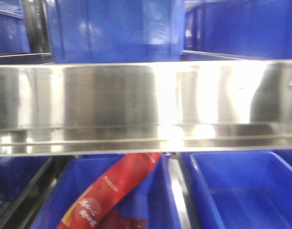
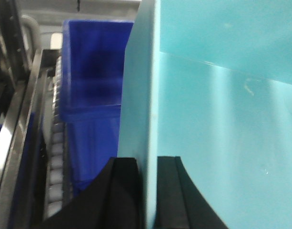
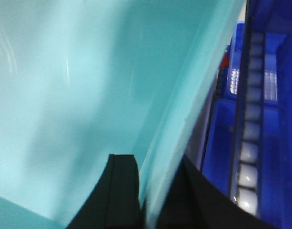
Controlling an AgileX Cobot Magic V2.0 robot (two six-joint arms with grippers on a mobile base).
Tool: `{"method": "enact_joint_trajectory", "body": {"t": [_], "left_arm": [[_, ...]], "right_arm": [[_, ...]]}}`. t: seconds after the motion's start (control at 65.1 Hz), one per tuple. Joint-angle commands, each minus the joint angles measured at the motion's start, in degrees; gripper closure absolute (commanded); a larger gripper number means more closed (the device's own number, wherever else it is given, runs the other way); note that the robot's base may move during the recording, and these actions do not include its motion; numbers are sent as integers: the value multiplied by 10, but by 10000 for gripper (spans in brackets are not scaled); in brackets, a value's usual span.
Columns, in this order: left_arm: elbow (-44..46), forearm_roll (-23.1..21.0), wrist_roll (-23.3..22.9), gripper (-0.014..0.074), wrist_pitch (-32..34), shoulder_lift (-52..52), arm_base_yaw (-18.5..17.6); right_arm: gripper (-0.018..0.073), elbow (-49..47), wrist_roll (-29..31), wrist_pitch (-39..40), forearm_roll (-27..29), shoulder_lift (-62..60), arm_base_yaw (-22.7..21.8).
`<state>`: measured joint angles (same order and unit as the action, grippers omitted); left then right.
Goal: Fetch blue bin and place on conveyor start
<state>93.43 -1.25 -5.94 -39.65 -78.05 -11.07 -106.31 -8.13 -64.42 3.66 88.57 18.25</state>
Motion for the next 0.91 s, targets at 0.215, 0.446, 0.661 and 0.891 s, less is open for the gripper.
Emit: {"method": "enact_joint_trajectory", "body": {"t": [0.215,0.446,0.661,0.891], "left_arm": [[6,-6,-5,708,53,6,1],[6,-6,-5,708,53,6,1],[6,-6,-5,708,53,6,1],[6,-6,-5,708,53,6,1]], "right_arm": [[711,-5,20,-7,-25,-6,-4],[711,-5,20,-7,-25,-6,-4],[711,-5,20,-7,-25,-6,-4],[711,-5,20,-7,-25,-6,-4]]}}
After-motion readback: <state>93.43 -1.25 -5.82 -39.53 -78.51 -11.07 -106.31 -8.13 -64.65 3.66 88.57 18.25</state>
